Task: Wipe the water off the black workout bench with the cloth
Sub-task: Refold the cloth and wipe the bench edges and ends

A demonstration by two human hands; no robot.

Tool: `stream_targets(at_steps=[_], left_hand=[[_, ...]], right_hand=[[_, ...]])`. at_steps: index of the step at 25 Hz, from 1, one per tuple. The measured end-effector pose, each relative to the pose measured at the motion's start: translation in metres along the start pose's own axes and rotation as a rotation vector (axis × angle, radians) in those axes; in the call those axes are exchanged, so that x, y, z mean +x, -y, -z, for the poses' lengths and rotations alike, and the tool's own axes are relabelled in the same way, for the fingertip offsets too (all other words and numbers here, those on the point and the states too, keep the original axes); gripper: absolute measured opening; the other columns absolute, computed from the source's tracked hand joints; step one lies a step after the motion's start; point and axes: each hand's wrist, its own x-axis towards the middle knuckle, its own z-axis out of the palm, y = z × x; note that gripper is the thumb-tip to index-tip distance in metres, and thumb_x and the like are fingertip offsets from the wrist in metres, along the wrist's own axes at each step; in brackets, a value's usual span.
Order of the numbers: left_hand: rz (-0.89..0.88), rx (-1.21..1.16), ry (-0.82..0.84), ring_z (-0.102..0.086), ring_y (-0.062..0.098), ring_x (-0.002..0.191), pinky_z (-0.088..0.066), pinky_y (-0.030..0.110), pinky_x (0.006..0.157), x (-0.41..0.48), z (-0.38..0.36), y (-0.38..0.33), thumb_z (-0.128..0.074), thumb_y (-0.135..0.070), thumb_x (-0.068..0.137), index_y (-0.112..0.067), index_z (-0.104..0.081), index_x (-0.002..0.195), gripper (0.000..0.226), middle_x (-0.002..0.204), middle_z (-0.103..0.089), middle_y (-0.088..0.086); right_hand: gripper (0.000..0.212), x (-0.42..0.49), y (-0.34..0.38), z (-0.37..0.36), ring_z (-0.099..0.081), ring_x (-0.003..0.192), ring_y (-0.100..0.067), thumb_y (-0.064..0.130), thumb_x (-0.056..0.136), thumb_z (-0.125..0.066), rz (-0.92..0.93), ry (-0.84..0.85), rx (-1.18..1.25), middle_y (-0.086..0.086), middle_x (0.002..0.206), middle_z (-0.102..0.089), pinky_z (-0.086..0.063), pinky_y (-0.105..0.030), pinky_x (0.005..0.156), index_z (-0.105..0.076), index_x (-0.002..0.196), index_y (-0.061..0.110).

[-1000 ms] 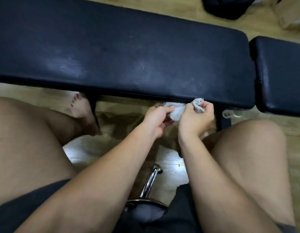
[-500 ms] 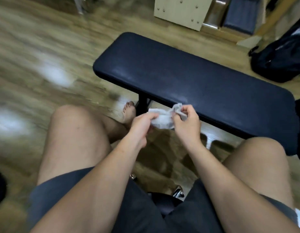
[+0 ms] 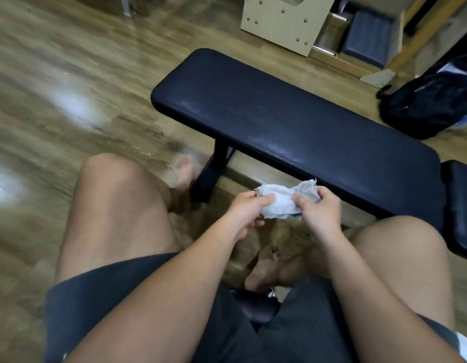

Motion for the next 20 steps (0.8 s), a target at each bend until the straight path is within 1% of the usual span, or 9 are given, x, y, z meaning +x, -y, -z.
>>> stream_targets(at_steps=[2, 3, 5, 7, 10, 12, 14, 18, 20], left_hand=[[0.018, 0.052, 0.100, -0.064, 0.014, 0.090, -0.052, 0.029, 0.076, 0.008, -0.020, 0.001, -0.066, -0.028, 0.091, -0.023, -0.068, 0.100, 0.010, 0.095, -0.071, -0.003], [0.023, 0.035, 0.139, -0.063, 0.010, 0.086, -0.050, 0.027, 0.075, 0.014, -0.028, 0.001, -0.064, -0.028, 0.093, -0.024, -0.067, 0.096, 0.005, 0.089, -0.070, -0.007], [0.034, -0.033, 0.168, -0.061, 0.002, 0.073, -0.048, 0.017, 0.062, 0.030, -0.035, -0.001, -0.062, -0.026, 0.095, -0.023, -0.067, 0.096, 0.006, 0.081, -0.067, -0.011], [0.066, -0.165, 0.133, -0.059, -0.002, 0.069, -0.048, 0.014, 0.057, 0.051, -0.029, -0.004, -0.061, -0.022, 0.096, -0.020, -0.066, 0.107, 0.013, 0.087, -0.067, -0.008], [0.117, -0.329, 0.065, -0.061, 0.012, 0.089, -0.050, 0.027, 0.079, 0.080, -0.008, -0.022, -0.061, -0.022, 0.096, -0.014, -0.060, 0.126, 0.030, 0.112, -0.065, 0.002], [0.157, -0.408, 0.012, -0.062, 0.020, 0.104, -0.048, 0.033, 0.093, 0.102, 0.004, -0.030, -0.060, -0.021, 0.097, -0.012, -0.055, 0.132, 0.037, 0.119, -0.063, 0.004], [0.237, -0.593, -0.069, -0.061, 0.028, 0.115, -0.047, 0.034, 0.092, 0.118, 0.016, -0.033, -0.057, -0.022, 0.098, -0.015, -0.055, 0.133, 0.035, 0.120, -0.064, 0.007], [0.162, -1.088, -0.298, -0.067, 0.022, 0.086, -0.058, 0.025, 0.070, 0.146, 0.077, -0.064, -0.051, -0.019, 0.101, -0.014, -0.061, 0.119, 0.021, 0.100, -0.069, 0.008], [0.137, -1.044, -0.341, -0.066, 0.026, 0.098, -0.055, 0.035, 0.088, 0.155, 0.099, -0.076, -0.051, -0.015, 0.100, -0.014, -0.060, 0.118, 0.020, 0.111, -0.068, 0.013]], right_hand=[[0.017, 0.006, -0.003, 0.025, -0.066, 0.071, -0.015, 0.025, 0.073, -0.077, 0.027, -0.075, -0.104, 0.004, 0.077, -0.069, -0.053, -0.021, 0.069, -0.064, 0.080, 0.017], [0.014, 0.009, -0.003, 0.035, -0.062, 0.067, -0.012, 0.021, 0.078, -0.076, 0.056, -0.098, -0.178, 0.002, 0.077, -0.067, -0.046, -0.013, 0.062, -0.064, 0.081, 0.015], [0.015, 0.019, 0.003, 0.042, -0.061, 0.068, -0.015, 0.022, 0.080, -0.075, 0.123, -0.123, -0.318, 0.001, 0.075, -0.066, -0.041, -0.019, 0.060, -0.064, 0.084, 0.015], [0.015, 0.035, 0.018, 0.027, -0.062, 0.074, -0.019, 0.027, 0.080, -0.075, 0.183, -0.110, -0.435, 0.005, 0.073, -0.065, -0.039, -0.023, 0.067, -0.062, 0.082, 0.019], [0.010, 0.062, 0.050, -0.014, -0.060, 0.077, -0.017, 0.027, 0.082, -0.070, 0.295, -0.031, -0.544, 0.006, 0.077, -0.064, -0.044, -0.028, 0.068, -0.061, 0.082, 0.022], [0.004, 0.070, 0.072, -0.046, -0.060, 0.079, -0.021, 0.023, 0.083, -0.066, 0.484, 0.016, -0.692, 0.003, 0.084, -0.064, -0.049, -0.034, 0.067, -0.064, 0.086, 0.024], [0.011, 0.070, 0.093, -0.082, -0.060, 0.079, -0.025, 0.019, 0.082, -0.065, 0.684, 0.126, -0.818, 0.000, 0.087, -0.063, -0.050, -0.038, 0.066, -0.066, 0.091, 0.024], [0.014, 0.065, 0.141, -0.155, -0.057, 0.081, -0.026, 0.022, 0.082, -0.063, 0.888, 0.278, -0.864, -0.002, 0.087, -0.061, -0.049, -0.040, 0.064, -0.065, 0.095, 0.023], [0.013, 0.068, 0.152, -0.170, -0.057, 0.079, -0.028, 0.018, 0.081, -0.062, 0.906, 0.313, -0.824, -0.004, 0.087, -0.061, -0.049, -0.041, 0.065, -0.065, 0.094, 0.021]])
